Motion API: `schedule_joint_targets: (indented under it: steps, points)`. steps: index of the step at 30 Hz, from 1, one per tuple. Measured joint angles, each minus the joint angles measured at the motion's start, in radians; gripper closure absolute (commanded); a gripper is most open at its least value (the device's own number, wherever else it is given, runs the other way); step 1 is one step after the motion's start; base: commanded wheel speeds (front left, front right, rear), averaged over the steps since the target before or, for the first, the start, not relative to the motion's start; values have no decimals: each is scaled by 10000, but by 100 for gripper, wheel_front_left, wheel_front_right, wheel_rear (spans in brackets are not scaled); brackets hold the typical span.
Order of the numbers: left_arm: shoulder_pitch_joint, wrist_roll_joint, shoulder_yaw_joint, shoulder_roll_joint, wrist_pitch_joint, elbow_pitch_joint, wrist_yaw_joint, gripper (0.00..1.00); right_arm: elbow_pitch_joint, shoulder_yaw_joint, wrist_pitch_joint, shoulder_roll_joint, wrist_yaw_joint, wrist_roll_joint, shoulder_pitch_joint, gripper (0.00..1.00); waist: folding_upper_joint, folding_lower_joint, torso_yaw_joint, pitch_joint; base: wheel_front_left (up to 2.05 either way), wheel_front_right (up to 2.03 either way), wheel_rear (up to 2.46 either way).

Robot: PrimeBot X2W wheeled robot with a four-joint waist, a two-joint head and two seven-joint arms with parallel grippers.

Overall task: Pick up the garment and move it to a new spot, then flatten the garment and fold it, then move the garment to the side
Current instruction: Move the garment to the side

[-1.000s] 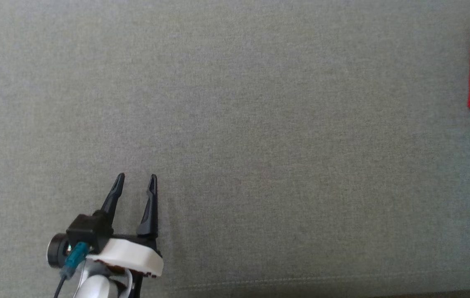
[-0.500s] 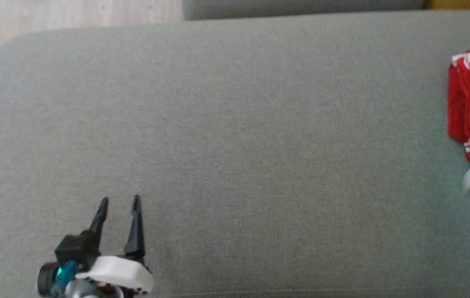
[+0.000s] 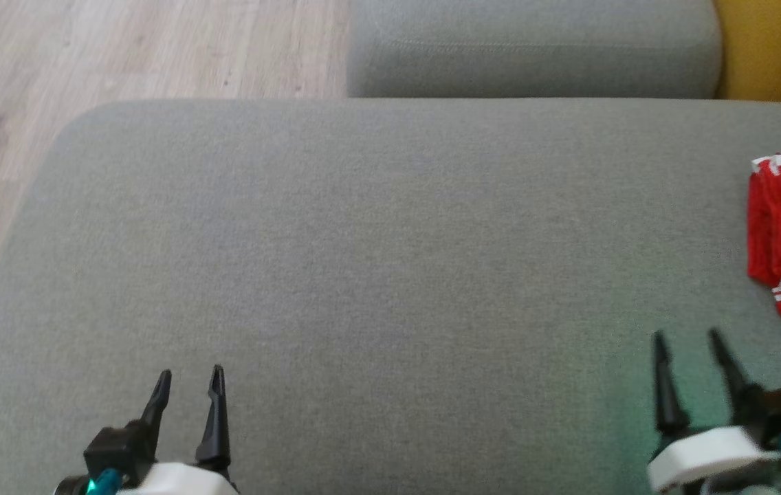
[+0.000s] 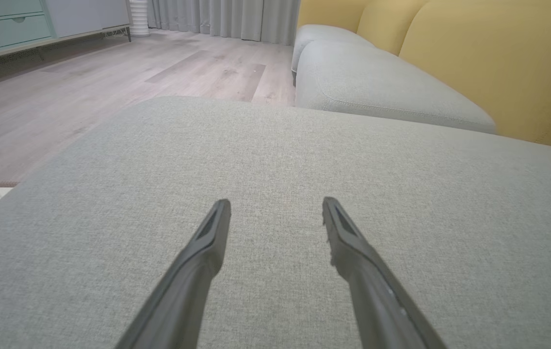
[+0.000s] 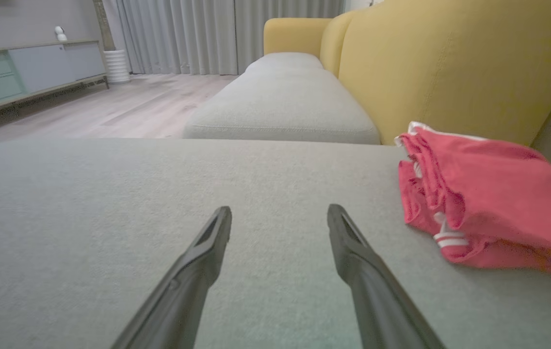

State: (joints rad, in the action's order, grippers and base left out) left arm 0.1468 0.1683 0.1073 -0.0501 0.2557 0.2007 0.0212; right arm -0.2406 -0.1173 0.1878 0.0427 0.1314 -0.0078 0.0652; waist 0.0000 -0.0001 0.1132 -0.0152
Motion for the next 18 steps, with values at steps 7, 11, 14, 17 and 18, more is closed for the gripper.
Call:
schedule_joint_targets:
  steps: [7,11,14,17,18]
  points:
    - [156,4,-167,2,0,127,-314,0,-713,537,508,-8,0,263,444,0,0,0,-195,253,0,0,0]
    - [155,4,-217,0,0,268,-408,0,-851,550,564,-8,0,272,482,0,0,0,-340,312,0,0,0]
    - [155,4,-217,0,0,309,-487,0,-869,522,600,-8,0,272,481,0,0,0,-448,333,0,0,0]
    - [155,4,-215,0,0,324,-487,0,-863,487,600,-8,0,270,481,0,0,0,-536,352,0,0,0]
    - [155,4,-215,0,0,328,-487,0,-832,476,600,-8,0,270,481,0,0,0,-561,350,0,0,0]
